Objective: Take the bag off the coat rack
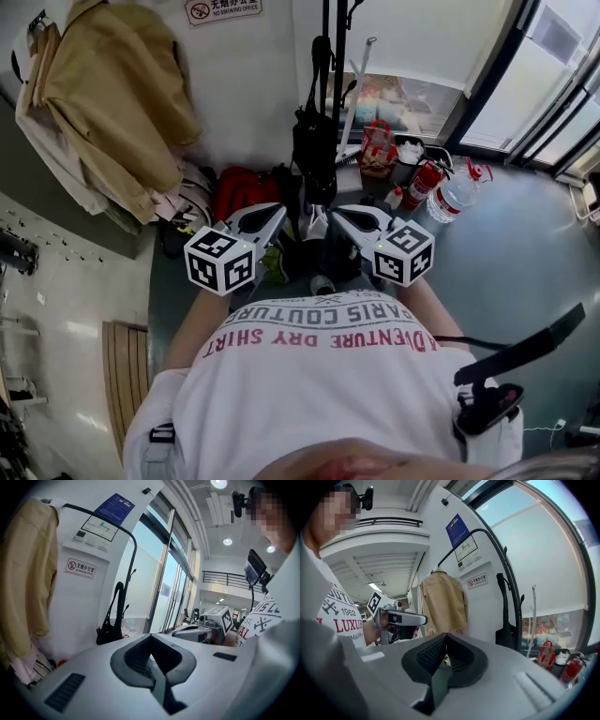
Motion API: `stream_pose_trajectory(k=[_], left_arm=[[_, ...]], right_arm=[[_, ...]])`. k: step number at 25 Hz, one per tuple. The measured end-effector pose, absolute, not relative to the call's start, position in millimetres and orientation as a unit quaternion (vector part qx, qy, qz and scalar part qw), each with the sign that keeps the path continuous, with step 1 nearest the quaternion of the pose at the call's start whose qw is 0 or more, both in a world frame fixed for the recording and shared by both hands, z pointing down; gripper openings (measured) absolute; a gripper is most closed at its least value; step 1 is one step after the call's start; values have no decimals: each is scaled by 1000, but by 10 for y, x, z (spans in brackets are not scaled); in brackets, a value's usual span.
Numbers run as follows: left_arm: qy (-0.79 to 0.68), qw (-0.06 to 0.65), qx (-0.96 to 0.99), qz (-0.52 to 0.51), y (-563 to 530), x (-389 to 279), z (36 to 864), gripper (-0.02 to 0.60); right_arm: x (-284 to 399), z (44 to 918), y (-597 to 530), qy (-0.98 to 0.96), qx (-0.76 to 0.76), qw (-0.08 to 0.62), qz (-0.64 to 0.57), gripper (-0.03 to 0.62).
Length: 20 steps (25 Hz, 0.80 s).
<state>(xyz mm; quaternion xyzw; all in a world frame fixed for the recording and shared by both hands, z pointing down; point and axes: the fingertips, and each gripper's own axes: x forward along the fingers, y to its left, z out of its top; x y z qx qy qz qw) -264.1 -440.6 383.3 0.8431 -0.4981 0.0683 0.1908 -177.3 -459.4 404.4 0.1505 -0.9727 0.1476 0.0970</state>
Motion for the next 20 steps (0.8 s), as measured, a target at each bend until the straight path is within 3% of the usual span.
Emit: stream_pose_trajectory(k=[20], left_arm=[[-516, 218, 826, 61, -5884, -3057, 4160, 2]], right_arm=[[-2123, 4300, -6386, -971, 153, 108, 151, 3]])
